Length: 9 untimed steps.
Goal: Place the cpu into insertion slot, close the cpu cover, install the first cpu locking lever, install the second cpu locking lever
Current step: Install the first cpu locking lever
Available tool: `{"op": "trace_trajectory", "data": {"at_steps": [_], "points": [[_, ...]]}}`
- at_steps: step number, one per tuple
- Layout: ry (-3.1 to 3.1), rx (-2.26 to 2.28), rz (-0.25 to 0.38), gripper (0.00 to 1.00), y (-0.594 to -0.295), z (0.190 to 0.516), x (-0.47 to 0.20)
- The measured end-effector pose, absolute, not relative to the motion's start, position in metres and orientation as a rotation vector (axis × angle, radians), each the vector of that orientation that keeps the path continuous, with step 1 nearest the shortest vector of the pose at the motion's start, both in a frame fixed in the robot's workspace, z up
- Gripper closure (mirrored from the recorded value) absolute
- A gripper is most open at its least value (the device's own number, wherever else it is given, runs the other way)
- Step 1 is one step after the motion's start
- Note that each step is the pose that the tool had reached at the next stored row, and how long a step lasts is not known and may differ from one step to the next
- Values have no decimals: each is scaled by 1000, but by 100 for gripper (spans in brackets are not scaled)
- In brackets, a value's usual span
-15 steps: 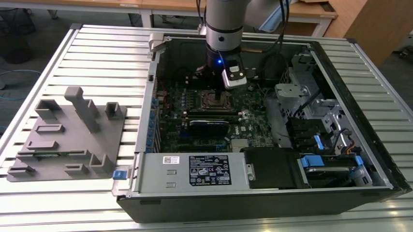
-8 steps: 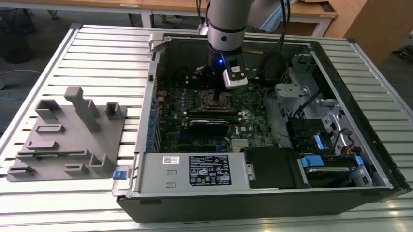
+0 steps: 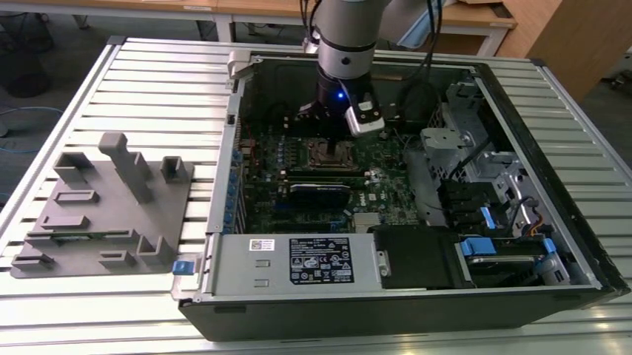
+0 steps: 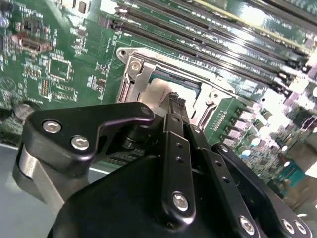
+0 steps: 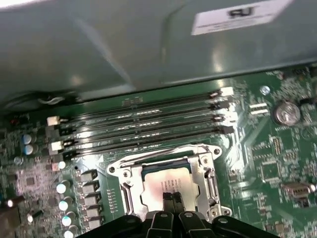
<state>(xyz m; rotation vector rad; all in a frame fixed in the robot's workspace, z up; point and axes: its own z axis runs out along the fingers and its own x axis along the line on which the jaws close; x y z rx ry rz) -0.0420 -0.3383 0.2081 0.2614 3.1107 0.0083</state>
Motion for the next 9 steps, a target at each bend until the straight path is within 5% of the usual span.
{"op": "trace_trajectory", "data": {"at_steps": [9], "points": [[3122,35,9,89,-338,206,-42]]}}
